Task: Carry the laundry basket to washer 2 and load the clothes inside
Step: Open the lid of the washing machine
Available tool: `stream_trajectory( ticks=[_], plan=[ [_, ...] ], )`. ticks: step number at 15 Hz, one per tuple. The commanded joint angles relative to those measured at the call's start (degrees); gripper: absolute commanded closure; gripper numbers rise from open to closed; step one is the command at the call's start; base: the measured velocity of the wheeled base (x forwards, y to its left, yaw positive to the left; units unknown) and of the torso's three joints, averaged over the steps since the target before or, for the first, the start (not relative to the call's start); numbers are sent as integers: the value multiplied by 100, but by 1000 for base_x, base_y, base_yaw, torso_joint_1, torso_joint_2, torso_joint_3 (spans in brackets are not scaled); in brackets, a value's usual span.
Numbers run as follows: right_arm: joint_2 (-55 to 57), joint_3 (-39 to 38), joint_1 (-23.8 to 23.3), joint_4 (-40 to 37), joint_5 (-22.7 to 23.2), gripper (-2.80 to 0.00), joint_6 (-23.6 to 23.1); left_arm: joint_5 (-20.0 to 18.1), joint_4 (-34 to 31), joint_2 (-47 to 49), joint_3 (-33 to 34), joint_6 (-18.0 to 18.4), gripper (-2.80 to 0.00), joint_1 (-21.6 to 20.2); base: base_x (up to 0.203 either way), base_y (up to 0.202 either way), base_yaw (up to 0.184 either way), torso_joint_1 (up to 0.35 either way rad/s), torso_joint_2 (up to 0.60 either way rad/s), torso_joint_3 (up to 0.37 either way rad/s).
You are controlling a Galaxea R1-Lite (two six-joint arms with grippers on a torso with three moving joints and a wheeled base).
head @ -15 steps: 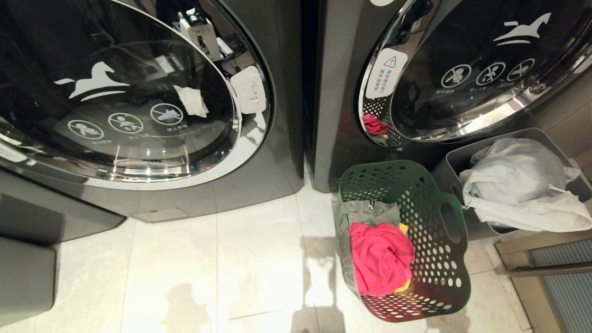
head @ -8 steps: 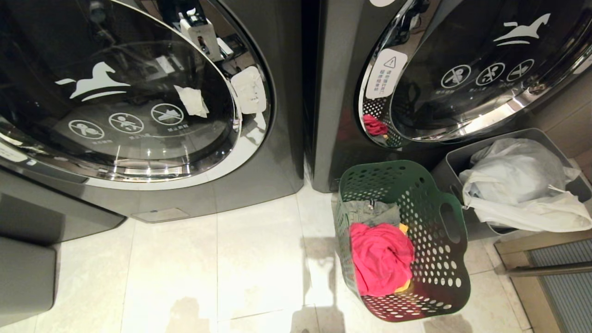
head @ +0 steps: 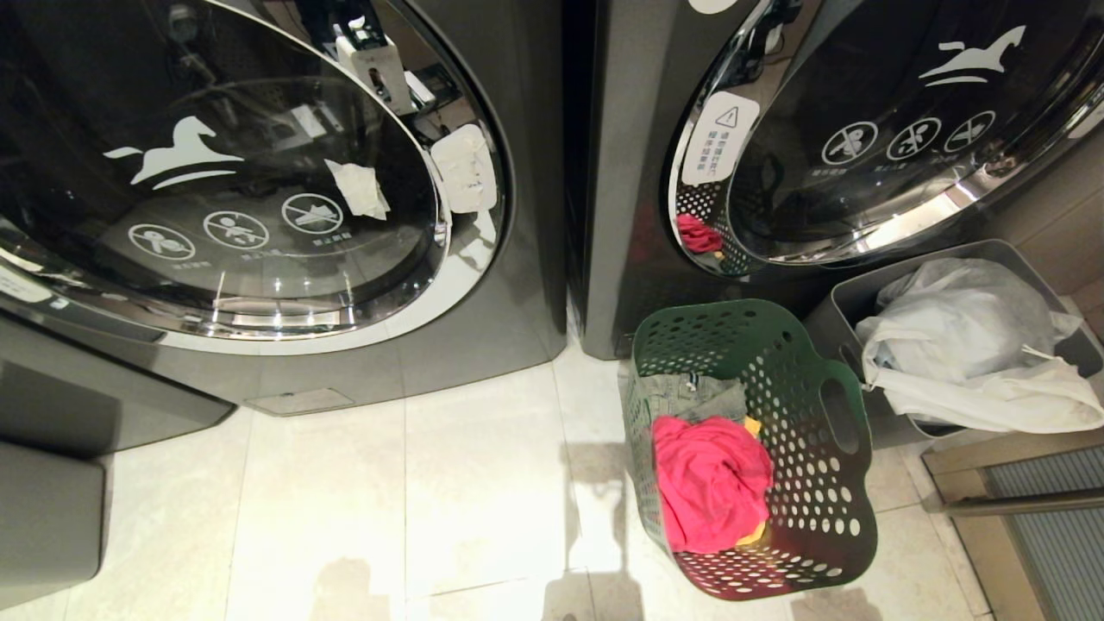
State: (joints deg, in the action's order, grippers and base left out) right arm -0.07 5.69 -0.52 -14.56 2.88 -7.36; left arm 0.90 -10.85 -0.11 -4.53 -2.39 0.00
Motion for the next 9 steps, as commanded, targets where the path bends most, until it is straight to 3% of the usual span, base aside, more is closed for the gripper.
stream_trajectory(
  ticks=[1, 9],
  plan=[
    [16, 2, 0, -21, 2, 0, 7, 6, -14, 11, -4, 2, 0, 0, 0, 0, 0, 0, 0, 0],
    [16, -7, 0, -21, 2, 0, -2, 33, -14, 11, -4, -25, 0, 0, 0, 0, 0, 2, 5, 155]
  ],
)
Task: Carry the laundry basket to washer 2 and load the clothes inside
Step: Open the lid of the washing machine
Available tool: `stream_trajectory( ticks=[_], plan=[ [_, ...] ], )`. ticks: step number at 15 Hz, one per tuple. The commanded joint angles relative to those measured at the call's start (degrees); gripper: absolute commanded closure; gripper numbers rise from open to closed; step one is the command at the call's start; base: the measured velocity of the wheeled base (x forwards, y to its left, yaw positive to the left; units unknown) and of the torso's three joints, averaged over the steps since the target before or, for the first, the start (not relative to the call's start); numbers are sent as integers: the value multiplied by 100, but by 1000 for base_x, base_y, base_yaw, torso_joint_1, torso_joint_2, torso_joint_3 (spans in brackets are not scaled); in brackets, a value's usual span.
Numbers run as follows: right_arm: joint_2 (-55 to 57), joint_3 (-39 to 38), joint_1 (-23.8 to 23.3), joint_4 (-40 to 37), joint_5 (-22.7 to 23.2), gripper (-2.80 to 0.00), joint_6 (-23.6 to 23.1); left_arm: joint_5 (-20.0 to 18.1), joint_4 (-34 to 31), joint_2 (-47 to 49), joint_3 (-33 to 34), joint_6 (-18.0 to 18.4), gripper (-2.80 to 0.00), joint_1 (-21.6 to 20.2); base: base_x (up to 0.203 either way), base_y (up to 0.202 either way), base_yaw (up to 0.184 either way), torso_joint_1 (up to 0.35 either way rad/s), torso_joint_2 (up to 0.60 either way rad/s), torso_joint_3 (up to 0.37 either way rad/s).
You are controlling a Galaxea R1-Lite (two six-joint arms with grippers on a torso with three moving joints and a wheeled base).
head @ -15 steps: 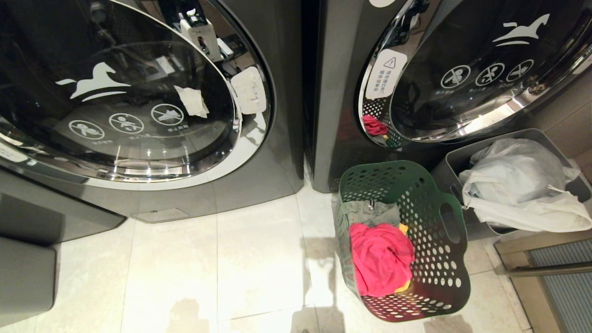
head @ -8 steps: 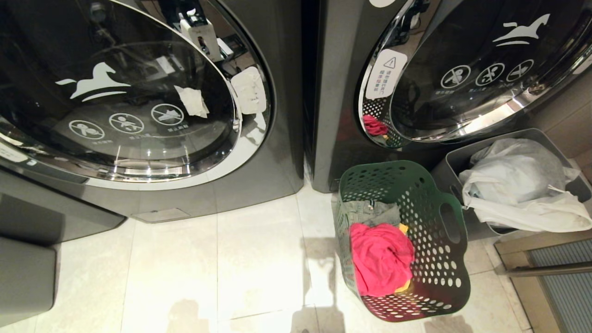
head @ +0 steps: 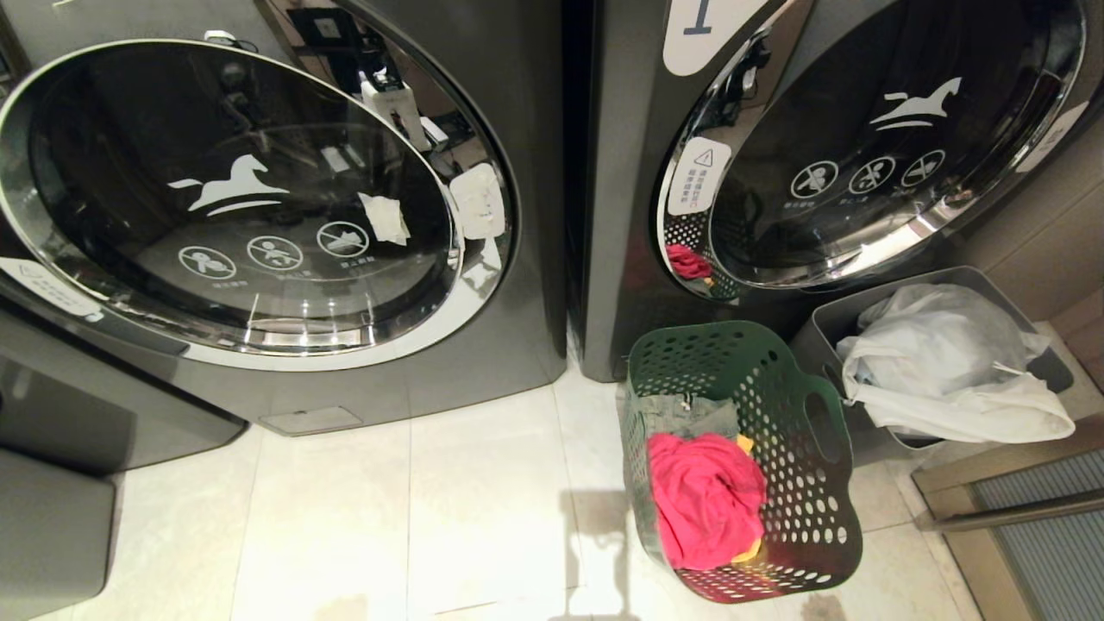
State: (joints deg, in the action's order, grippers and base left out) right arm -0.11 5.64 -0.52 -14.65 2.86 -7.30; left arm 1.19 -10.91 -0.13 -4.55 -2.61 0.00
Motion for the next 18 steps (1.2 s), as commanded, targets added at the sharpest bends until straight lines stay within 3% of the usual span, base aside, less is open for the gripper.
stream_trajectory(
  ticks=[1, 18],
  plan=[
    [20, -2, 0, -11, 4, 0, -8, 4, -8, 13, -2, -3, 0, 0, 0, 0, 0, -2, 12, 202],
    [20, -2, 0, -11, 4, 0, -8, 4, -8, 13, -2, -12, 0, 0, 0, 0, 0, 3, 1, 203]
  ],
)
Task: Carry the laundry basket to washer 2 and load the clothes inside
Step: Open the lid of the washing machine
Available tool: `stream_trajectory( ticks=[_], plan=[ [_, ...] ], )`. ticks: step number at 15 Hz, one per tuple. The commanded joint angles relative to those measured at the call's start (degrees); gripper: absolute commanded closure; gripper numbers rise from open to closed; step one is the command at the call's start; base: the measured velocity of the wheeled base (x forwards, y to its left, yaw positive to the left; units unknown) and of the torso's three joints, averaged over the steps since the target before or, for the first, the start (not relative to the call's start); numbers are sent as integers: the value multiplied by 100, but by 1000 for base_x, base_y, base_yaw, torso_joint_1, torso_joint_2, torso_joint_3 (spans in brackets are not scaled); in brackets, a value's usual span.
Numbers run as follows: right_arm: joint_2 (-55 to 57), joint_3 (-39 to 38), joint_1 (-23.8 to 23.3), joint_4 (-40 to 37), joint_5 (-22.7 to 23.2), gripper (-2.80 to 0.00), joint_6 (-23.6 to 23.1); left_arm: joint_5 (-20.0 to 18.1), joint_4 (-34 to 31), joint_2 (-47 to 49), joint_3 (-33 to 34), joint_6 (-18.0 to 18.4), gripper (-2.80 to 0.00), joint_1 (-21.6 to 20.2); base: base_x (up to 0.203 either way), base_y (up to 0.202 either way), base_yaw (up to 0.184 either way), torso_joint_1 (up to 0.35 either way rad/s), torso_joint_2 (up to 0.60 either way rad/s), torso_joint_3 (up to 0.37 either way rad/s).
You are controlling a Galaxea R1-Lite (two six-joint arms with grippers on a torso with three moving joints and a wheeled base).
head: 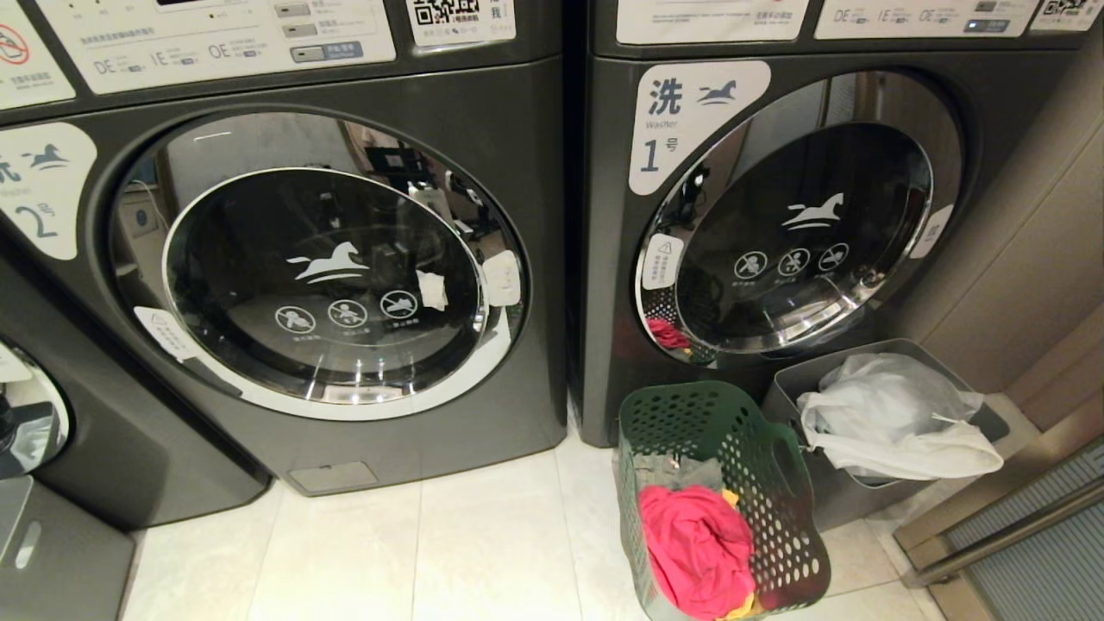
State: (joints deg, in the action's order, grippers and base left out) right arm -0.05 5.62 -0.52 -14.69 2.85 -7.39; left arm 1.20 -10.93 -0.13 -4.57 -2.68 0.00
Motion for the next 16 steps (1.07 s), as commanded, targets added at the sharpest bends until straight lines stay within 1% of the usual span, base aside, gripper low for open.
stream_trajectory(
  ticks=[1, 8, 16],
  plan=[
    [14, 1, 0, -8, 5, 0, 0, 3, -5, 13, 0, -5, 0, 0, 0, 0, 0, -2, 3, 206],
    [14, 1, 0, -8, -4, 0, -8, 3, -5, 13, 0, -5, 0, 0, 0, 0, 0, 7, 3, 194],
    [14, 1, 0, -8, -39, 0, -8, 3, -1, 13, 6, -22, 0, 0, 0, 0, 0, 0, 1, 21]
  ],
)
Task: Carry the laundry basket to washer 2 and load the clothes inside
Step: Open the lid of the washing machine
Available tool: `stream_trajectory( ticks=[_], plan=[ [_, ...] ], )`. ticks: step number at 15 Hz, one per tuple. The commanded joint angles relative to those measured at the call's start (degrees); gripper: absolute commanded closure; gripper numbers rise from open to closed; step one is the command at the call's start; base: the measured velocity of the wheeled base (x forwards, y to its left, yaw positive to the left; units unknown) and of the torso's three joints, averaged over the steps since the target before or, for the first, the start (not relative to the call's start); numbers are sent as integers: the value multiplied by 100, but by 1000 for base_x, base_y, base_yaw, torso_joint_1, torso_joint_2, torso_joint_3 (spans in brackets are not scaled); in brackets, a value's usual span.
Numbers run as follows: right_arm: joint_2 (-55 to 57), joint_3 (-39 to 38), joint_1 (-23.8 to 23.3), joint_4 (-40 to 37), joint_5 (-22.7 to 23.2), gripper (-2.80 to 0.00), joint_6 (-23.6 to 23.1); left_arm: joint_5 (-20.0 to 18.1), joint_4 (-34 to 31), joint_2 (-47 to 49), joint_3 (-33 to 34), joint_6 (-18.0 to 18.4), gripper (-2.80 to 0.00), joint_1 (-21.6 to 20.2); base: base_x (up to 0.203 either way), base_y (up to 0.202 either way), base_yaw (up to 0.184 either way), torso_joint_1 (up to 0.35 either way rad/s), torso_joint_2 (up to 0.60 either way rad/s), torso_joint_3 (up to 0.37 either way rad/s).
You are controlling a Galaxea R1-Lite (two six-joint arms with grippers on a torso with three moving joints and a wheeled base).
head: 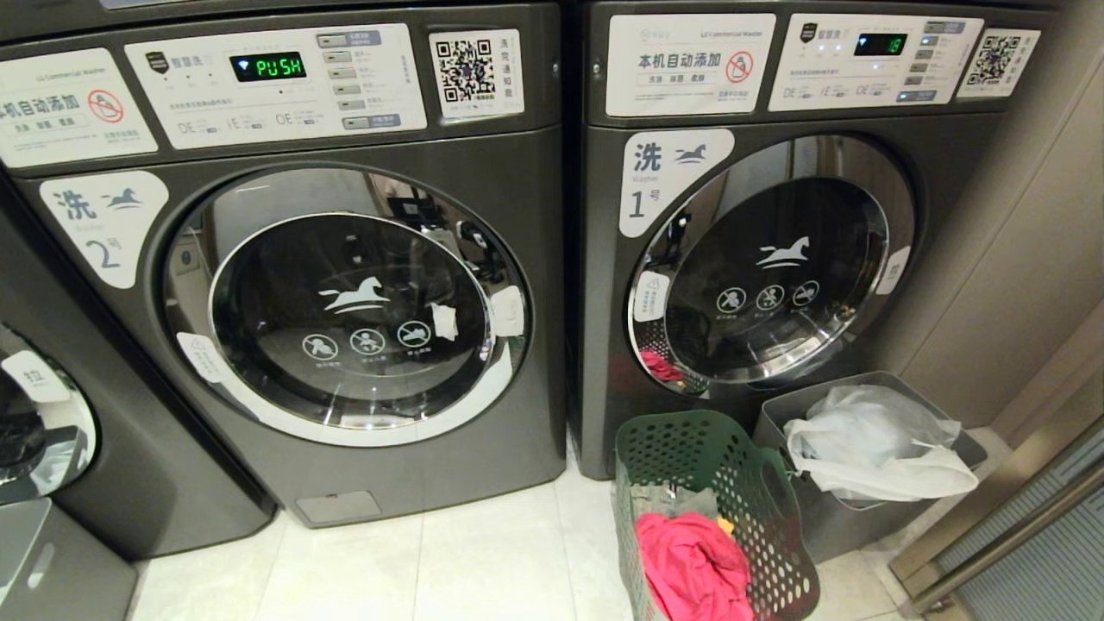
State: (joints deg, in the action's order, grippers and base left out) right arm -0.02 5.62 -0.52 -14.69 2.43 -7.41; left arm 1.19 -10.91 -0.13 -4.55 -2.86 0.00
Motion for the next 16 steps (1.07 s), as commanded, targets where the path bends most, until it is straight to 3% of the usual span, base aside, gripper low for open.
stream_trajectory(
  ticks=[1, 9, 16],
  plan=[
    [11, 1, 0, -8, 4, 0, -6, 4, -4, 13, 6, -4, 0, 0, 0, 0, 0, 0, 0, 0],
    [11, 1, 0, -8, -5, 0, 3, 4, -1, 13, -2, -4, 0, 0, 1, -6, 145, 1, 2, 3],
    [11, 1, 0, -8, 4, 0, 3, -4, 1, 13, -2, 14, 0, 0, 0, -1, 8, 0, 1, 0]
  ],
)
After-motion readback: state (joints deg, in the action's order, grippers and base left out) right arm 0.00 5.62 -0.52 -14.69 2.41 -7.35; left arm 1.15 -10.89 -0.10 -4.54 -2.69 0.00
